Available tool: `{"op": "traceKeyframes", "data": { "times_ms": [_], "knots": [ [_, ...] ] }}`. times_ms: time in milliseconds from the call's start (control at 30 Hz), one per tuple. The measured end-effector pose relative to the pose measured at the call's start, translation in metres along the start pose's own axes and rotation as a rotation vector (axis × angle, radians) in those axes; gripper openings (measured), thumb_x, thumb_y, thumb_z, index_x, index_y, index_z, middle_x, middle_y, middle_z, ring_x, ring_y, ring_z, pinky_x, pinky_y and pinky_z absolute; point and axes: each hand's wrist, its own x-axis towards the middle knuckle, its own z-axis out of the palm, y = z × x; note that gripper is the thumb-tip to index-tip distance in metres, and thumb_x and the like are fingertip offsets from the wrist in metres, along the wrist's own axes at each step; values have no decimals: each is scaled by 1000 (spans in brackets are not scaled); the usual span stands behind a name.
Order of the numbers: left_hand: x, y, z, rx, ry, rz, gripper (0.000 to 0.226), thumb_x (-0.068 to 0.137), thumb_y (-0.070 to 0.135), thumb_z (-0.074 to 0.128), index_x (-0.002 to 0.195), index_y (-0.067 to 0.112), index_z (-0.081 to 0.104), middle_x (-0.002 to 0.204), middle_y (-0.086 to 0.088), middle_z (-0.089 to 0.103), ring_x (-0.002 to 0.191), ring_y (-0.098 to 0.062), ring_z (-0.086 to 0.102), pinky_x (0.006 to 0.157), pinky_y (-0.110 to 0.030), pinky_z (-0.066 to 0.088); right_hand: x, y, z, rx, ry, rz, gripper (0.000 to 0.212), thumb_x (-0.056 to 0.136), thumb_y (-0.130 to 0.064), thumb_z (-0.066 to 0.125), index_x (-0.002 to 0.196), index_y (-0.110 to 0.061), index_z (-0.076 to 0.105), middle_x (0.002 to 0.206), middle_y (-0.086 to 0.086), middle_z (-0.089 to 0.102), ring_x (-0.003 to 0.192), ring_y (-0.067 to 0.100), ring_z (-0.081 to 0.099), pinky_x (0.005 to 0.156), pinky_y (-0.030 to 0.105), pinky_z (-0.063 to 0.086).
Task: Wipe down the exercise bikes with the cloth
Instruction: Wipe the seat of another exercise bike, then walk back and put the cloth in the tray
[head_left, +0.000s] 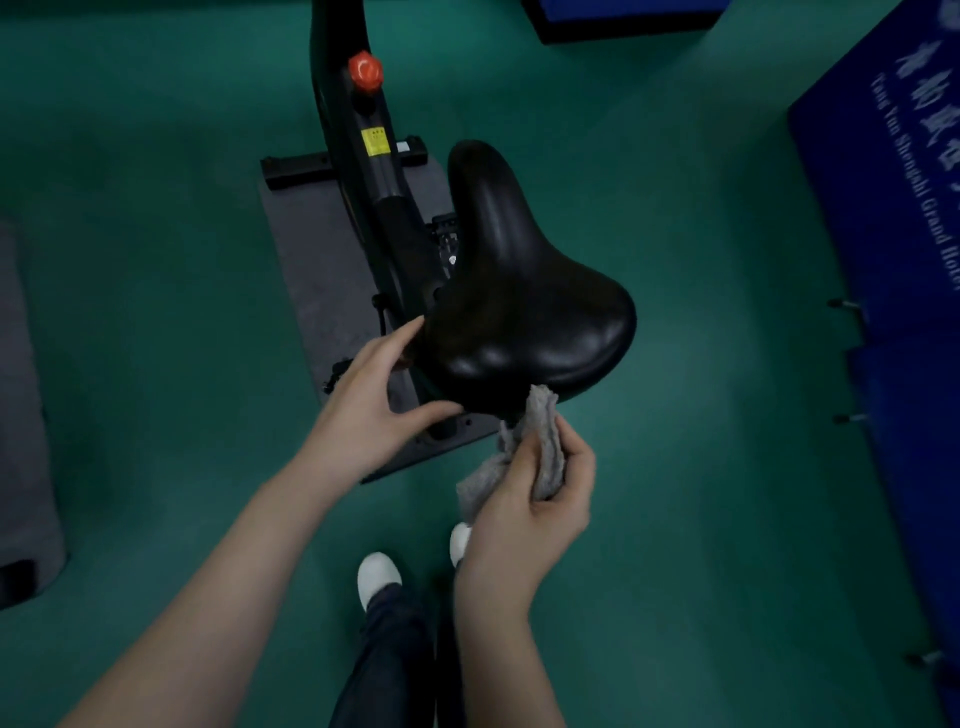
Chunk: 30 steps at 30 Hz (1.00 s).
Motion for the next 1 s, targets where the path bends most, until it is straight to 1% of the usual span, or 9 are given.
{"op": "traceKeyframes", "data": {
  "times_ms": [67, 133, 200, 333, 467, 600, 733, 867, 1000],
  "knots": [
    [-2, 4, -3, 54, -30, -38, 99, 65, 52, 72, 148, 27, 25, 146, -1, 38, 131, -11, 38, 110, -25, 28, 16, -14, -17, -43, -38, -5, 15, 90, -2, 57, 103, -6, 62, 101, 6, 66, 93, 8, 62, 78, 11, 47],
    [-7, 8, -8, 107, -82, -93, 94, 74, 39, 75, 149, 24, 21, 148, -4, 35, 132, -15, 38, 105, -20, 27, 33, -26, -34, -85, -110, -9, 18, 91, 2, 55, 101, -11, 63, 98, -1, 67, 89, 4, 62, 78, 12, 47],
    [-15, 12, -13, 135, -116, -148, 88, 78, 33, 74, 149, 22, 22, 147, -7, 35, 128, -19, 43, 101, -20, 29, 46, -41, -49, -134, -186, -7, 22, 90, 2, 56, 98, -17, 63, 94, -8, 66, 85, -1, 61, 76, 10, 46],
    [-41, 22, -26, 183, -148, -188, 73, 81, 36, 70, 144, 20, 35, 142, -5, 44, 127, -18, 45, 108, -29, 32, 67, -70, -83, -184, -249, -22, 17, 90, -1, 58, 101, -13, 62, 94, -10, 65, 82, -8, 59, 70, 4, 42],
    [-65, 34, -39, 236, -93, -233, 55, 85, 35, 66, 135, 19, 49, 132, -2, 55, 119, -17, 52, 102, -31, 37, 77, -84, -103, -154, -296, 4, 18, 90, -3, 59, 102, -15, 62, 93, -11, 65, 82, -7, 60, 71, 5, 43],
    [-75, 59, -35, 308, -30, -222, 49, 87, 33, 64, 131, 16, 54, 130, -5, 57, 118, -19, 54, 101, -30, 37, 90, -93, -118, -101, -370, 32, 18, 90, 0, 57, 101, -13, 62, 95, -8, 65, 83, -5, 60, 72, 8, 45],
    [-74, 94, -2, 357, -39, -204, 44, 88, 34, 63, 128, 16, 57, 127, -5, 59, 117, -18, 55, 97, -25, 37, 120, -106, -142, -58, -445, 40, 19, 90, 1, 56, 98, -15, 63, 94, -4, 66, 80, -4, 60, 71, 8, 44],
    [-69, 139, 56, 363, -68, -185, 40, 87, 31, 65, 124, 16, 60, 123, -2, 60, 114, -16, 56, 93, -19, 35, 165, -121, -177, -24, -507, 32, 19, 90, 1, 55, 96, -16, 63, 94, -3, 66, 79, -4, 60, 69, 8, 44],
    [-52, 191, 121, 356, -100, -122, 42, 86, 32, 66, 123, 14, 61, 117, -4, 62, 110, -19, 59, 95, -27, 42, 220, -131, -219, 5, -513, 15, 20, 90, 0, 56, 93, -19, 63, 94, -6, 66, 84, 1, 62, 73, 12, 47]
  ]
}}
